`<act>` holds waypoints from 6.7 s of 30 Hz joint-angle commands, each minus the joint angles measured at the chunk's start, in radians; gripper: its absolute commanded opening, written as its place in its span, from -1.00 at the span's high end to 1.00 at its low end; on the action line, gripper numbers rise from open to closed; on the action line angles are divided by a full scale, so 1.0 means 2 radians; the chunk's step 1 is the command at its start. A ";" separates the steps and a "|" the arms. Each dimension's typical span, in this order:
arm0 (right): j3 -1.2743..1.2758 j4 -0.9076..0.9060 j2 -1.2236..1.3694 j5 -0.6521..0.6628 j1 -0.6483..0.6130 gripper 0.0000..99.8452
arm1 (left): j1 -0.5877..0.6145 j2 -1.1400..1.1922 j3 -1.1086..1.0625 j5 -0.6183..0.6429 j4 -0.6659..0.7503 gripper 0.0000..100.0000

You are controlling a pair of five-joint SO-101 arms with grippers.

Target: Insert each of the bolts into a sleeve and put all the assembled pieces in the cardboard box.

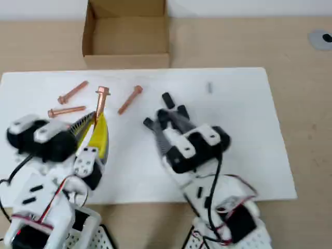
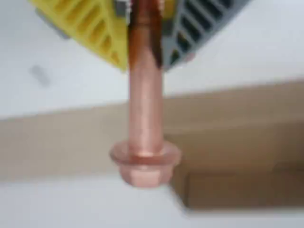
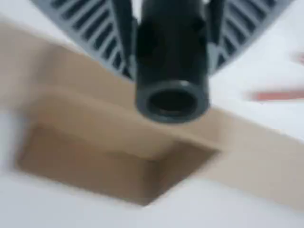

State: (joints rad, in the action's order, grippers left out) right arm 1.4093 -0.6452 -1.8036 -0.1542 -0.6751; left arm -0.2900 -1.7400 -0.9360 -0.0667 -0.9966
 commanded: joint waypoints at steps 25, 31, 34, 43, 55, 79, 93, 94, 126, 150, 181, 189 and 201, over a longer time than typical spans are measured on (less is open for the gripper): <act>0.129 0.151 -0.082 0.008 -0.038 0.98 | 0.117 -0.003 -0.080 -0.062 -0.041 0.99; 0.103 0.151 -0.059 0.012 0.066 0.98 | 0.186 -0.001 -0.321 -0.058 0.180 0.99; 0.098 0.153 -0.059 0.018 0.090 0.98 | 0.172 0.000 -0.384 -0.057 0.221 0.99; 0.077 0.153 -0.059 0.015 0.080 0.98 | 0.094 0.014 -0.382 -0.080 0.138 0.99; 0.044 0.150 -0.059 0.017 0.080 0.98 | 0.090 0.010 -0.348 -0.130 -0.004 0.74; 0.028 0.071 -0.059 0.015 0.080 0.98 | 0.092 0.126 -0.204 -0.051 -0.016 0.63; 0.029 0.070 -0.059 0.015 0.082 0.98 | 0.119 0.661 0.143 -0.033 -0.145 0.64; 0.029 0.070 -0.059 0.015 0.082 0.98 | 0.119 0.672 0.150 -0.033 -0.145 0.64; 0.026 0.057 -0.059 0.015 0.082 0.98 | 0.123 0.829 0.104 -0.047 0.021 0.74; 0.018 0.041 -0.059 0.015 0.083 0.98 | 0.172 0.828 0.124 -0.048 0.016 0.98; 0.021 0.132 -0.059 -0.004 0.064 0.98 | 0.031 0.175 0.295 0.032 -0.197 0.99; 0.072 0.124 -0.071 -0.002 -0.043 0.98 | 0.035 -0.052 0.047 -0.010 -0.107 0.99; 0.138 0.167 -0.086 0.030 -0.114 0.98 | 0.054 -0.043 -0.074 -0.008 0.113 0.99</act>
State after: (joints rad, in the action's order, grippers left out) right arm 1.6870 -0.3460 -1.8082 -0.1051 -0.8792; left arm -0.2056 -1.8167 -1.0618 -0.0836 -0.9045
